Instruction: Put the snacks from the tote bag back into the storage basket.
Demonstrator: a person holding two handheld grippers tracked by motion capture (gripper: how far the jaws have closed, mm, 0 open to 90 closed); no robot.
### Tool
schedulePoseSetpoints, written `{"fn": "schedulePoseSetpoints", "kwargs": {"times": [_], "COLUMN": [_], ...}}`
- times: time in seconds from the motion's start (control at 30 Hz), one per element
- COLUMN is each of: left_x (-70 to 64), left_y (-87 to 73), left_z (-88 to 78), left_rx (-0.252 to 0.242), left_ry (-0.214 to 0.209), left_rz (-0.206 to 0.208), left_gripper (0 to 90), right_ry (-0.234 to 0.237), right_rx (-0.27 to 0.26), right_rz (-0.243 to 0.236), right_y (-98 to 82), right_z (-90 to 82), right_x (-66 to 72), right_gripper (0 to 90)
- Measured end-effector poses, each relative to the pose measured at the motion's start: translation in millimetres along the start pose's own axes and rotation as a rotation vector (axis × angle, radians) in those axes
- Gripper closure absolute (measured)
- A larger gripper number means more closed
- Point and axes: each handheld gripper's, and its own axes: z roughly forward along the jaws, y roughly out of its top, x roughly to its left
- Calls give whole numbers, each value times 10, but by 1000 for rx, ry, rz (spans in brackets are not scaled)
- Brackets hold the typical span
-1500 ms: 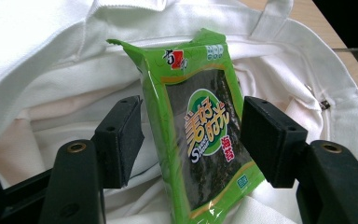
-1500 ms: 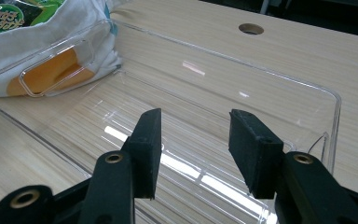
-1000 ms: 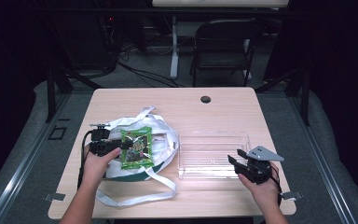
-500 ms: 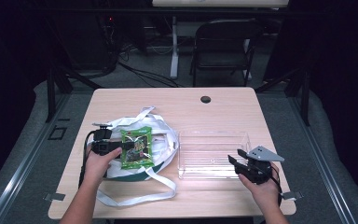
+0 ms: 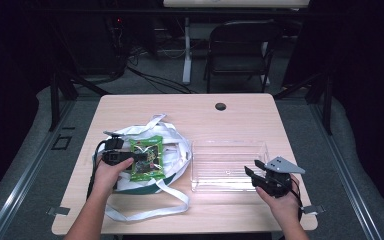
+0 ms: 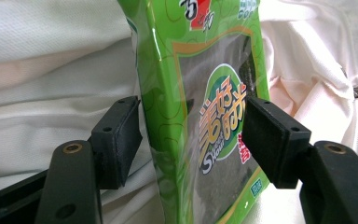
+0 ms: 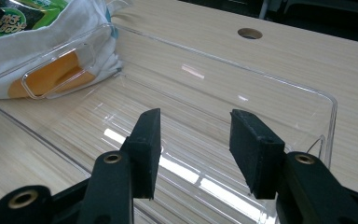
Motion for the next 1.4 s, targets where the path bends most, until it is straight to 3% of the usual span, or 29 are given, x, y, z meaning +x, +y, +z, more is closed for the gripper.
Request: {"fn": "schedulePoseSetpoints", "kwargs": {"times": [0.4, 0.53, 0.9, 1.4], "left_x": [1, -14, -46, -139], "left_y": [11, 14, 18, 21], "left_z": [81, 94, 49, -70], "left_rx": [31, 45, 28, 14], "left_ry": [-20, -20, -38, -104], "left_rz": [-9, 13, 29, 72], "left_gripper": [406, 433, 537, 677], "right_ry": [-2, -3, -3, -7], "right_rx": [-3, -6, -5, -11], "right_rz": [-3, -6, -4, -6], "right_y": [0, -1, 0, -7], "right_z": [-1, -4, -8, -5], "right_x": [7, 7, 1, -2], "right_gripper": [535, 535, 535, 535]}}
